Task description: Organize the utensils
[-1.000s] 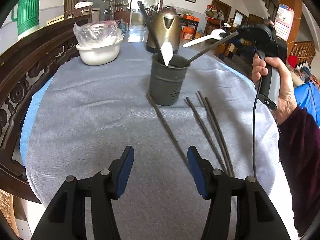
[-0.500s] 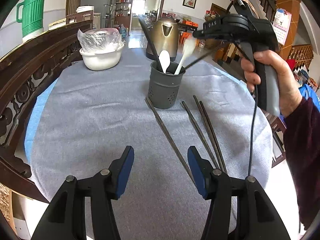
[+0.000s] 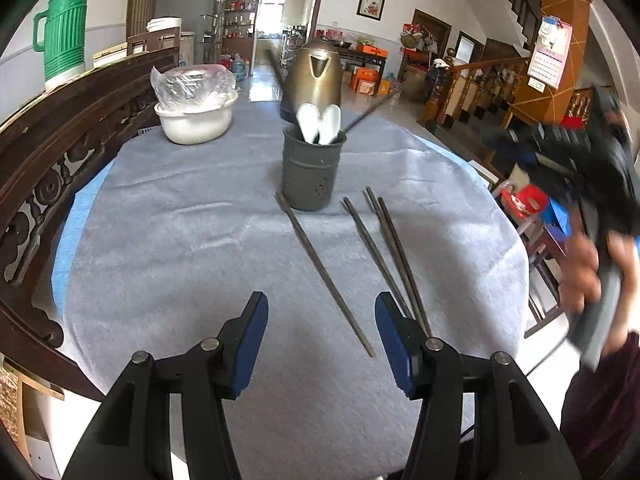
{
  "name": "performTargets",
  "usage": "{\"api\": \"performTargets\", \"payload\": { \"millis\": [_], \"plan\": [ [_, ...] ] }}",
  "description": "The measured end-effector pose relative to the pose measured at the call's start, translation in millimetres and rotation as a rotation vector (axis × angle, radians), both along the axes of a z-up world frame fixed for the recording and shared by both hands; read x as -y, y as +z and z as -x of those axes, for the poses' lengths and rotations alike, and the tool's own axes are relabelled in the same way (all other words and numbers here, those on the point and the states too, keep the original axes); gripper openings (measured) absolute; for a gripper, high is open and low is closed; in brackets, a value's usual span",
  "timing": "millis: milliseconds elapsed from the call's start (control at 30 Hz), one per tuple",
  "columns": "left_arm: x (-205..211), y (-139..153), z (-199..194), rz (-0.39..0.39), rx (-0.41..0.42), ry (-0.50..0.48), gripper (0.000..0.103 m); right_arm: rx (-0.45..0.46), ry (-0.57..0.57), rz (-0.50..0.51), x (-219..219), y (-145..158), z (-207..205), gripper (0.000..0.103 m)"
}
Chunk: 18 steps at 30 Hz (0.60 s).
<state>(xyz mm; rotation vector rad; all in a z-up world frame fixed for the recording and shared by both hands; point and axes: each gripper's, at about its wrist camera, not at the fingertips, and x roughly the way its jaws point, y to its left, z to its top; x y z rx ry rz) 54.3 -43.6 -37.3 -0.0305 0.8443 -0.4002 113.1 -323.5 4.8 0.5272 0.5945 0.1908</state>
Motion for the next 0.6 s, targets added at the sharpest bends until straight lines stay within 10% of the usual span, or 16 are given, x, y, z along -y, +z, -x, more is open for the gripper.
{"api": "performTargets", "payload": {
  "millis": [600],
  "plan": [
    [-26,43,74,-0.114,0.131,0.136,0.067,-0.081,0.053,0.027,-27,-13,100,0.010]
  ]
}}
